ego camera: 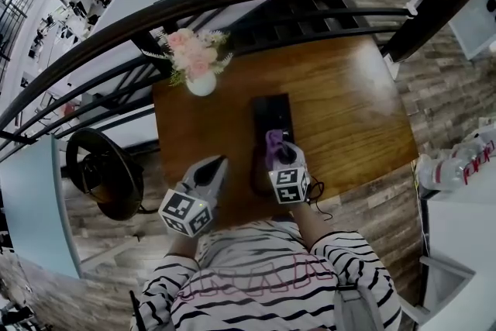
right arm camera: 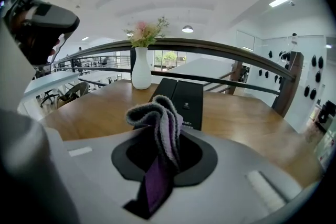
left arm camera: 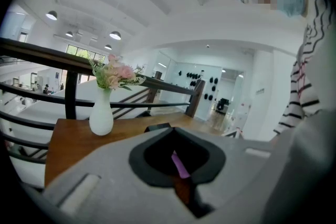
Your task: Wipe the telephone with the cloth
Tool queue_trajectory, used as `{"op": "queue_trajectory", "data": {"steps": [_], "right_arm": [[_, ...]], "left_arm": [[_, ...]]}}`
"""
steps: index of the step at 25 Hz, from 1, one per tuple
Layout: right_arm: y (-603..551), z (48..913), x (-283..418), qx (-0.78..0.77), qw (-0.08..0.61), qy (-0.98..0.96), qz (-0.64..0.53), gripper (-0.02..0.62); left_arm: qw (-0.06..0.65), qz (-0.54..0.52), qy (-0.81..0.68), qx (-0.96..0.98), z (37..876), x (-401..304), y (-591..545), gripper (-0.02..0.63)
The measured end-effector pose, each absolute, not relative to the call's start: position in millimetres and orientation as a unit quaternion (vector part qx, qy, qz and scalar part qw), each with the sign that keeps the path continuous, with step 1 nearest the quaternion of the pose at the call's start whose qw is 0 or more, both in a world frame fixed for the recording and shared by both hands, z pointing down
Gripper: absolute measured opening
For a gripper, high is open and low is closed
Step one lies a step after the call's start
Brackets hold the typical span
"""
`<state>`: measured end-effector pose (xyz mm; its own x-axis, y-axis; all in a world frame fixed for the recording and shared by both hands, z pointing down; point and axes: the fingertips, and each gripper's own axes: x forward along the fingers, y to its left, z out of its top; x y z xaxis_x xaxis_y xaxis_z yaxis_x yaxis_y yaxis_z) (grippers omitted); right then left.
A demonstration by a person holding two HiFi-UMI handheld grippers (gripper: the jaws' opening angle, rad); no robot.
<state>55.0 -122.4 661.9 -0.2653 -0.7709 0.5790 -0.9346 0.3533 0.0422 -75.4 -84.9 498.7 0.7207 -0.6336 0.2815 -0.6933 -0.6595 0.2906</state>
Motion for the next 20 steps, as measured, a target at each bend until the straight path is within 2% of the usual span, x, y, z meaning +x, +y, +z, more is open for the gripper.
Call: {"op": "queue_trajectory", "data": {"steps": [20], "right_arm": [[-123.4, 665.7, 130.1, 0.582, 0.282, -0.746, 0.157, 0.057]], "left_arm": [[0.198, 0.067, -0.355, 0.911, 502.4, -35.3, -95.8, 0.000]]}}
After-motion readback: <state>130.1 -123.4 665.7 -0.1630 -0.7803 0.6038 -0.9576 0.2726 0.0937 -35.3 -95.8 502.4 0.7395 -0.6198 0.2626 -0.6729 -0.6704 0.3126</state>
